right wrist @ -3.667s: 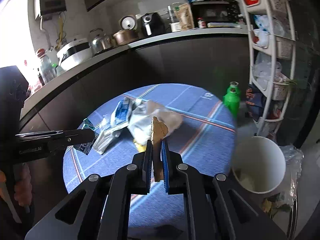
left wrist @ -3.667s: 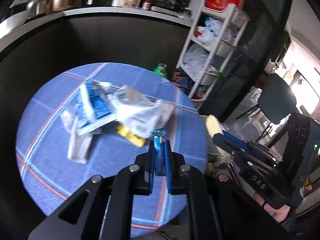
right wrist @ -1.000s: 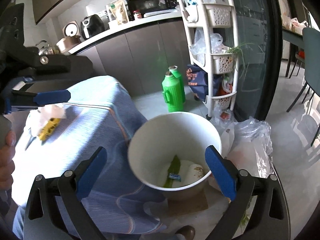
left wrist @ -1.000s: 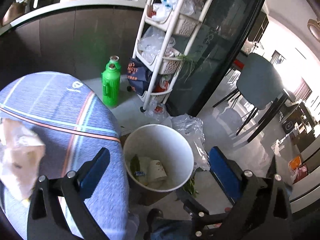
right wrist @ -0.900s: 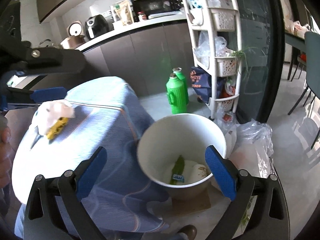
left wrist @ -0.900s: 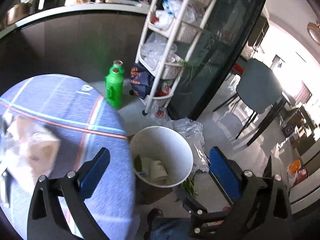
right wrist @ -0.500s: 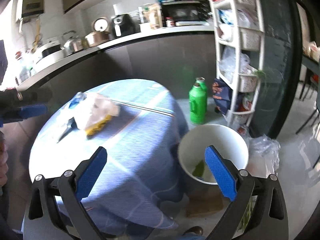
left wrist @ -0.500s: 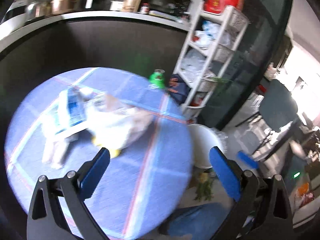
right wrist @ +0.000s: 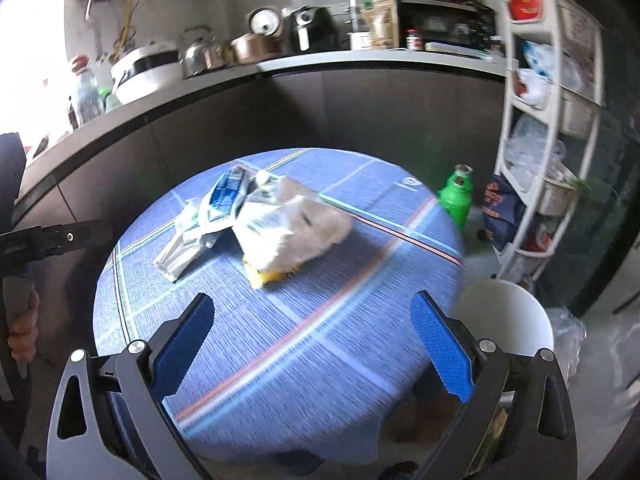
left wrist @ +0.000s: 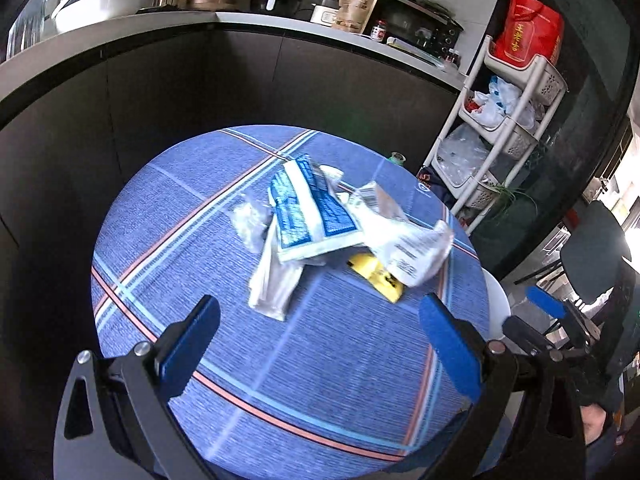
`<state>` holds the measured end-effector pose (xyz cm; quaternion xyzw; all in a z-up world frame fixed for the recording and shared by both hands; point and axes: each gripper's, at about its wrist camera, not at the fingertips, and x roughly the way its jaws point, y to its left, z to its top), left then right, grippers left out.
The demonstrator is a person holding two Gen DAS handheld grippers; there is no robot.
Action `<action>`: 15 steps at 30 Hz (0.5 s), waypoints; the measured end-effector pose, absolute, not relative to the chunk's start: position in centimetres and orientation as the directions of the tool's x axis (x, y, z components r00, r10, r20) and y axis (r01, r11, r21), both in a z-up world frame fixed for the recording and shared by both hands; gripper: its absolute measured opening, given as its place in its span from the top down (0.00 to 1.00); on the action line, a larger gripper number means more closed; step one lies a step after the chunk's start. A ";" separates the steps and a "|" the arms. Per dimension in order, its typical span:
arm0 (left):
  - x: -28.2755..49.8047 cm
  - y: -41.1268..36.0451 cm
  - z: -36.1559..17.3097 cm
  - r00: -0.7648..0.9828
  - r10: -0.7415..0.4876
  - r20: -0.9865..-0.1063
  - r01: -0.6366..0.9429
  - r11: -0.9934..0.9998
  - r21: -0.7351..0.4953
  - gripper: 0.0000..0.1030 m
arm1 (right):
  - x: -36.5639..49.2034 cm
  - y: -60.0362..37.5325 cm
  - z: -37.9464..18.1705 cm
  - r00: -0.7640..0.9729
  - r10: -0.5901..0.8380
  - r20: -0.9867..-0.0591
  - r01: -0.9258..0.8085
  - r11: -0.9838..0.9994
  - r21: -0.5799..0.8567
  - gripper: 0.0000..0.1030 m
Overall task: Collect trash
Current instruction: 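Move both tools back over the table, then grasp the clear plastic bag with the right gripper while the left gripper approaches the blue-white wrapper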
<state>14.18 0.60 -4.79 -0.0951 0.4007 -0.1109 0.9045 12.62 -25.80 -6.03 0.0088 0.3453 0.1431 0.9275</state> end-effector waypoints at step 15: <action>21.9 -0.3 -6.6 0.605 -0.327 -0.726 0.200 0.945 -0.259 0.14 | 23.1 -20.4 -8.1 0.680 0.254 -0.688 -0.340 0.940 0.012 0.08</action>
